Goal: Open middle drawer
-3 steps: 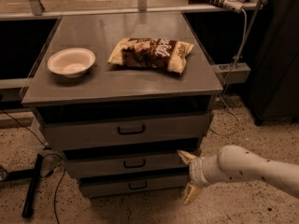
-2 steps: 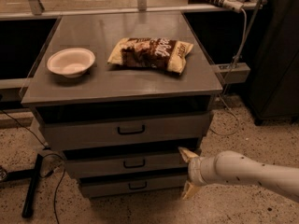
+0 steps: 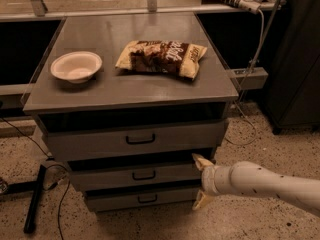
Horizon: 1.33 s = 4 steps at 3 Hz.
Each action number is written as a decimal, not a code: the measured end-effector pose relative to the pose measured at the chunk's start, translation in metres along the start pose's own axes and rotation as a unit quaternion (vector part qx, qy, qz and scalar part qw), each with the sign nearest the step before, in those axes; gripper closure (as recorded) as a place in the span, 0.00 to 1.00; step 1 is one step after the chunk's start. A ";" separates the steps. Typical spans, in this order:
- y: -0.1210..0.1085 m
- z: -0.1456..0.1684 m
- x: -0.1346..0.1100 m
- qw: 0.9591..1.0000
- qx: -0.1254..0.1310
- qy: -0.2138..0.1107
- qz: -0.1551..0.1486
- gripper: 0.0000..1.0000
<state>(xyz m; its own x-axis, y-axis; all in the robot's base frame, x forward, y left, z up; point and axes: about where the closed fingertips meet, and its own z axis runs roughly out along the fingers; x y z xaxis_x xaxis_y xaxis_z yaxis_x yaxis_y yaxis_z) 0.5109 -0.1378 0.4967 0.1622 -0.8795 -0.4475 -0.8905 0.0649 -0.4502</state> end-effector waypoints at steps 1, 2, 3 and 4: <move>-0.008 0.011 0.007 1.000 0.008 -0.014 0.003 0.00; -0.021 0.032 0.016 0.999 0.025 -0.034 -0.003 0.00; -0.028 0.053 0.027 0.998 0.033 -0.048 0.004 0.00; -0.032 0.068 0.033 0.998 0.034 -0.055 0.006 0.00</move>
Offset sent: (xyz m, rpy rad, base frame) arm 0.0631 -0.0019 -0.0411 0.1106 -0.1029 0.0215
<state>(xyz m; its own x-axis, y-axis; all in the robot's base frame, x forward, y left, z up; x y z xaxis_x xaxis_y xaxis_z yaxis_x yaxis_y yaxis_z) 0.5737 -0.1371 0.4436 0.2014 -0.8219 -0.5329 -0.8621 0.1095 -0.4947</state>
